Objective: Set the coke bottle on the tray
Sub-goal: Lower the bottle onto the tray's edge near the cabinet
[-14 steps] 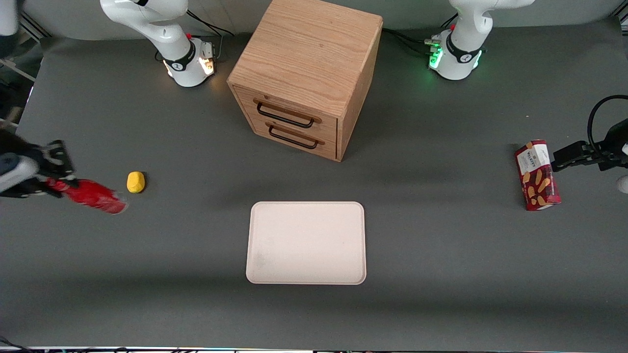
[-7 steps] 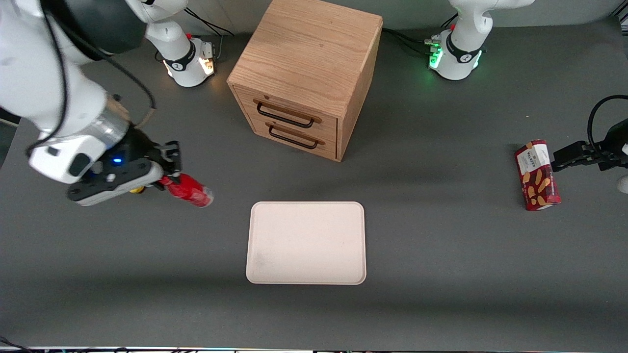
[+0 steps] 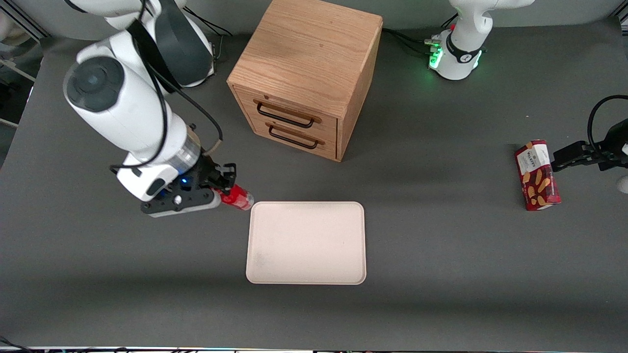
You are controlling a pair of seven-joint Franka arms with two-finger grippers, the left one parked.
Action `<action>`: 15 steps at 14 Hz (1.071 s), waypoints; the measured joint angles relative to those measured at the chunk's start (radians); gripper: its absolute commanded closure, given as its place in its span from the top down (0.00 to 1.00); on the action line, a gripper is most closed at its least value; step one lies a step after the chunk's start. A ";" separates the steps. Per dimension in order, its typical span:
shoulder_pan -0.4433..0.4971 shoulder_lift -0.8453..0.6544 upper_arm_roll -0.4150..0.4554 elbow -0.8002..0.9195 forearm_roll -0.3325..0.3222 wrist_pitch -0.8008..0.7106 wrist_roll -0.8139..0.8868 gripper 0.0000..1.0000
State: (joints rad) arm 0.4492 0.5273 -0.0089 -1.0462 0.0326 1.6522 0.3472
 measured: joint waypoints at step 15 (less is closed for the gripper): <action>0.008 0.235 -0.008 -0.127 -0.088 0.407 0.067 0.00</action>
State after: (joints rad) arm 0.4570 0.7622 -0.0166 -1.1734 -0.0556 2.0588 0.4145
